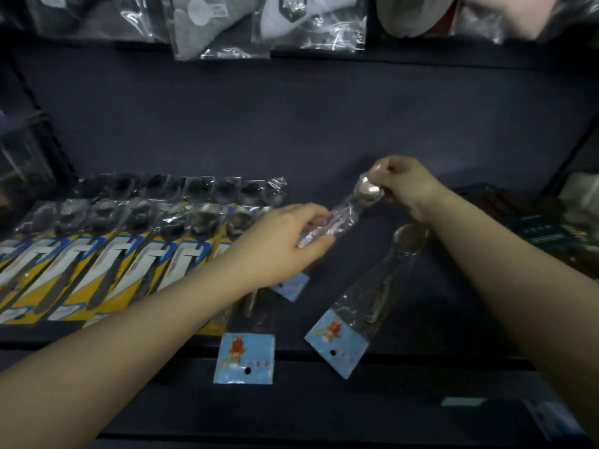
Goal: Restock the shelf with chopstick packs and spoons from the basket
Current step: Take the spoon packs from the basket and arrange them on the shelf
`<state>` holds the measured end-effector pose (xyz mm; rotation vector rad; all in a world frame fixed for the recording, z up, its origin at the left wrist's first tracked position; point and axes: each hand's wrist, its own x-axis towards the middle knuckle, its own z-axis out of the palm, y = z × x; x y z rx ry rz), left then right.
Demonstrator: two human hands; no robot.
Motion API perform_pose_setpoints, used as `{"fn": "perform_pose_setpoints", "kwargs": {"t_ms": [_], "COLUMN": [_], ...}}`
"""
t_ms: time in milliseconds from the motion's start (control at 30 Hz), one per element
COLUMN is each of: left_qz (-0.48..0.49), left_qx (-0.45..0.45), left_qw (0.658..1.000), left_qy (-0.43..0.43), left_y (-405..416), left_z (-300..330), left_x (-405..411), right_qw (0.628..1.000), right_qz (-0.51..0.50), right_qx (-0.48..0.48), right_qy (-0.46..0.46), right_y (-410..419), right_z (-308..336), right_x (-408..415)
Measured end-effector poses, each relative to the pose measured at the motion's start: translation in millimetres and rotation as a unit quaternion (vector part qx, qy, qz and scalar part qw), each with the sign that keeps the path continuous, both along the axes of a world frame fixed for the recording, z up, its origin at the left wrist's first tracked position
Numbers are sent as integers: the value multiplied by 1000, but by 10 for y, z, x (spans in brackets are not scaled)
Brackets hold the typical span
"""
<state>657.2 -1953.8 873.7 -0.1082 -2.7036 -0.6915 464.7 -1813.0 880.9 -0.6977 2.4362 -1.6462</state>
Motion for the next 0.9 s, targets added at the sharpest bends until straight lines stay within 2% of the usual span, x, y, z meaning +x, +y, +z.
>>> {"fn": "perform_pose_setpoints", "kwargs": {"t_ms": [67, 133, 233, 300, 367, 433, 500, 600, 733, 800, 833, 900], "left_qz": [32, 61, 59, 43, 44, 70, 108, 143, 169, 185, 195, 214], "left_qx": [57, 74, 86, 119, 172, 209, 236, 253, 217, 203, 182, 131], "left_qw": [998, 995, 994, 992, 984, 975, 965, 956, 960, 959, 962, 967], "left_qy": [-11, -9, 20, 20, 17, 24, 34, 44, 58, 65, 64, 54], "left_y": [75, 151, 285, 344, 381, 382, 365, 348, 342, 346, 349, 347], "left_z": [7, 3, 6, -21, -66, -109, -139, -169, -178, -161, -149, -134], "left_x": [-81, -138, -134, -109, -70, -11, 65, 175, 298, 346, 366, 410], "right_qw": [995, 985, 975, 976, 974, 943, 914, 901, 832, 816, 823, 864], "right_qz": [36, 84, 141, 186, 210, 179, 125, 64, 22, 33, 40, 59], "right_qx": [-91, -145, -154, -88, 79, 280, 378, 416, 537, 563, 556, 496], "right_qy": [-27, -49, -73, -74, -35, 28, 84, 105, 141, 128, 112, 57], "right_y": [103, 198, 316, 424, 570, 702, 768, 746, 648, 618, 597, 515], "right_z": [168, 264, 303, 299, 273, 186, 68, -28, 18, 44, 50, 31], "right_x": [72, 156, 310, 395, 412, 362, 303, 284, 304, 270, 257, 235]}}
